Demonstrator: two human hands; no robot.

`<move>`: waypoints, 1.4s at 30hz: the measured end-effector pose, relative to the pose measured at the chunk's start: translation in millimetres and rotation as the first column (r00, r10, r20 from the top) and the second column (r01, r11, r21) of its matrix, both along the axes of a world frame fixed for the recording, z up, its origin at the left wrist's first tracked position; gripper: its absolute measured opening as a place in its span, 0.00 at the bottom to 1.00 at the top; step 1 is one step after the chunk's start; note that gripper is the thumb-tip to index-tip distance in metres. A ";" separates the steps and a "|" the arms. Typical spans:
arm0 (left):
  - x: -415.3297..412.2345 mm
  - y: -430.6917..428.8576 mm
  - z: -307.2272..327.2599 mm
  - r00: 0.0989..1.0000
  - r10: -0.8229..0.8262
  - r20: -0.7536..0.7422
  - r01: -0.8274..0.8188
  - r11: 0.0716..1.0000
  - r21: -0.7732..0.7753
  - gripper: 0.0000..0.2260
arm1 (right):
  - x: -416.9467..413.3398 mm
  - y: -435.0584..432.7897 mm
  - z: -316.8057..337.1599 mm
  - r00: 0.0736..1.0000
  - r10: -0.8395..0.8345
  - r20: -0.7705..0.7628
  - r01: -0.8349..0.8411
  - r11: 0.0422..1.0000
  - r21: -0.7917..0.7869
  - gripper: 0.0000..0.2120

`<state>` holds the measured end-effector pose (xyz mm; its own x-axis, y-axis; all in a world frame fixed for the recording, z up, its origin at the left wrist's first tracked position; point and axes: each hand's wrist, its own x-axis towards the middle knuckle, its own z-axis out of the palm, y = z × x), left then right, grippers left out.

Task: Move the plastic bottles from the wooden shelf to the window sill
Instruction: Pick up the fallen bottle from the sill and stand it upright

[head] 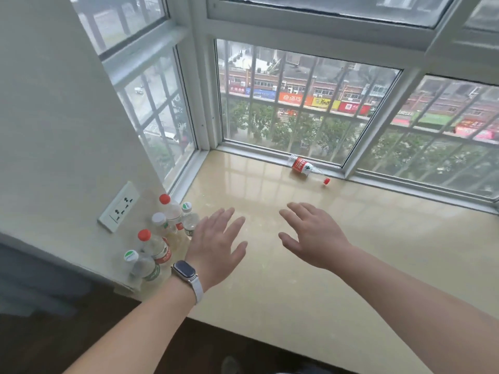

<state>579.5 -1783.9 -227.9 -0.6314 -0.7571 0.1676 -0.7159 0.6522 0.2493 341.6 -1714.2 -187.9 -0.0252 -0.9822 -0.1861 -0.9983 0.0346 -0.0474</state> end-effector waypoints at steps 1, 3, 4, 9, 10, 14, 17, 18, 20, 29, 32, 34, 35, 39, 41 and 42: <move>-8.2 -1.2 2.3 1.000 -0.010 0.009 0.011 1.000 -0.003 0.24 | -8.5 3.9 2.4 1.000 -0.011 -0.001 0.011 1.000 -0.002 0.36; -27.9 -2.6 5.4 0.999 -0.036 0.013 0.036 0.999 0.000 0.24 | -27.3 13.4 5.8 0.999 -0.034 -0.004 0.034 0.999 -0.006 0.35; -40.5 -2.6 7.1 0.998 -0.055 0.011 0.055 0.998 0.009 0.24 | -38.4 18.9 7.4 0.999 -0.046 -0.004 0.046 0.999 -0.008 0.35; -114.7 7.4 18.5 0.991 -0.131 0.011 0.131 0.991 0.002 0.23 | -104.6 47.4 10.3 0.996 -0.094 0.004 0.094 0.996 0.002 0.35; -130.0 9.6 19.9 0.989 -0.145 0.022 0.145 0.989 -0.003 0.23 | -119.7 52.2 9.8 0.995 -0.104 0.008 0.104 0.995 -0.004 0.35; -188.3 12.0 21.5 0.980 -0.184 0.075 0.184 0.983 0.005 0.23 | -178.8 65.3 3.8 0.988 -0.148 0.045 0.147 0.989 0.005 0.33; -225.3 15.0 20.3 0.972 -0.189 0.139 0.190 0.982 0.007 0.24 | -215.5 69.9 -3.2 0.982 -0.167 0.089 0.169 0.986 -0.011 0.31; -237.2 16.0 20.0 0.970 -0.187 0.157 0.187 0.982 0.013 0.25 | -226.6 70.5 -6.2 0.980 -0.171 0.103 0.174 0.985 -0.015 0.31; -259.4 16.7 17.6 0.965 -0.178 0.191 0.177 0.984 0.025 0.25 | -247.0 69.8 -13.3 0.975 -0.182 0.124 0.184 0.983 -0.005 0.30; -327.5 -26.5 5.8 0.959 -0.147 0.241 0.130 0.988 0.087 0.27 | -307.5 37.0 -43.2 0.966 -0.193 0.170 0.200 0.979 -0.026 0.29; -343.5 -56.2 -3.7 0.958 -0.153 0.242 0.131 0.986 0.104 0.30 | -324.7 13.5 -57.3 0.965 -0.204 0.163 0.211 0.977 -0.027 0.28; -354.1 -79.7 -17.8 0.956 -0.159 0.247 0.133 0.984 0.116 0.32 | -336.1 -7.4 -71.7 0.961 -0.221 0.164 0.225 0.974 -0.007 0.28; -359.9 -91.8 -26.2 0.955 -0.164 0.248 0.137 0.983 0.125 0.32 | -341.4 -18.8 -80.7 0.958 -0.232 0.166 0.234 0.972 0.008 0.28; -381.4 -144.2 -71.7 0.940 -0.189 0.285 0.149 0.977 0.154 0.28 | -358.1 -62.3 -123.6 0.952 -0.267 0.149 0.262 0.963 0.055 0.28; -392.7 -175.1 -104.1 0.930 -0.199 0.309 0.154 0.974 0.166 0.27 | -364.8 -86.9 -153.6 0.942 -0.297 0.155 0.288 0.954 0.082 0.28; -398.0 -188.9 -119.7 0.925 -0.212 0.315 0.165 0.972 0.169 0.27 | -367.5 -97.4 -167.7 0.934 -0.317 0.168 0.305 0.948 0.092 0.28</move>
